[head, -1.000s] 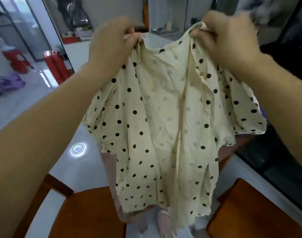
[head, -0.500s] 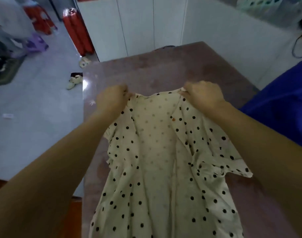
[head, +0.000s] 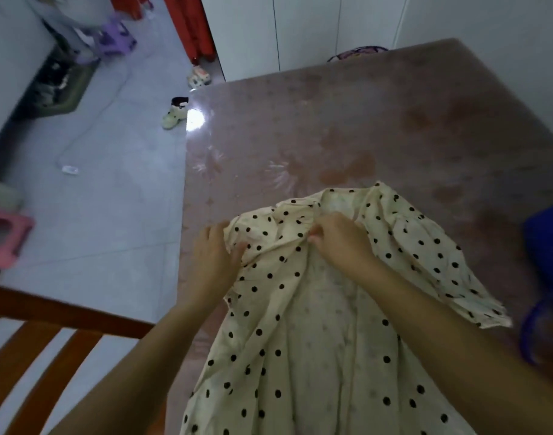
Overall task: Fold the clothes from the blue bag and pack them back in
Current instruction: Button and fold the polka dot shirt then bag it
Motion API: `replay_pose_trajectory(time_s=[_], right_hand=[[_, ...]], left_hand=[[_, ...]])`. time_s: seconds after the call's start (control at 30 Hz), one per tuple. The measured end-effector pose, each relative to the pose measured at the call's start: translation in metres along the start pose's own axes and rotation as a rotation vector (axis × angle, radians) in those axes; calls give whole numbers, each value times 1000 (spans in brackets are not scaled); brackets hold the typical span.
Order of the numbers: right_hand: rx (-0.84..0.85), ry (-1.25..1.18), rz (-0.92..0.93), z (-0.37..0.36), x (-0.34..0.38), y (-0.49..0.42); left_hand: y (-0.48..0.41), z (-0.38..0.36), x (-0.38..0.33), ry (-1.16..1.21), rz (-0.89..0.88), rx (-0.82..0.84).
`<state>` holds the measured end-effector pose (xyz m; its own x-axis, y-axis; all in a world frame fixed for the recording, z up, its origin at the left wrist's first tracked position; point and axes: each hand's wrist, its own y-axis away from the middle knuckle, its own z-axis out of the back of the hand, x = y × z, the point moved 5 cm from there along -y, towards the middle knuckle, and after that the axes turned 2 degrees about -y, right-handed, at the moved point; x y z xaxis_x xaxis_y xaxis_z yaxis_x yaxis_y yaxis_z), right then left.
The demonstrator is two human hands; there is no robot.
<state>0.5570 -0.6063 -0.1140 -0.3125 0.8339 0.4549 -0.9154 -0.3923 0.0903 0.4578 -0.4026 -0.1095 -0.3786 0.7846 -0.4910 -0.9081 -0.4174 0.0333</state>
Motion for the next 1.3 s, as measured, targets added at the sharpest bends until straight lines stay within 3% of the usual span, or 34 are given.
replay_pose_trajectory(time_s=[0.13,0.27,0.37,0.53,0.67,0.77,0.87,1.07,1.17,1.3], right_hand=[[-20,-103,-171,-20,0,16],[36,-180,-88,-30,10,27],[84,-313,-26,-29,15,30],[70,-251,-67,-21,4,28],[67,-266,-149,-25,11,14],[44,-295,-162,-34,24,5],[29,-347,-195,-43,35,-7],[104,-95,-212,-54,47,-18],[14,-218,-226,-51,45,-17],[-75,-396,-296,-42,29,-13]], left_hand=[[-16,-9,36,-48,48,130],[-48,-25,31,-211,-23,212],[-63,-21,24,-297,-91,155],[-88,55,73,-151,112,-137],[-90,71,90,-199,125,-51],[-46,53,57,-68,-17,-6],[37,27,27,31,-107,145],[144,9,72,126,103,144],[169,9,76,212,137,160],[184,7,76,80,181,201]])
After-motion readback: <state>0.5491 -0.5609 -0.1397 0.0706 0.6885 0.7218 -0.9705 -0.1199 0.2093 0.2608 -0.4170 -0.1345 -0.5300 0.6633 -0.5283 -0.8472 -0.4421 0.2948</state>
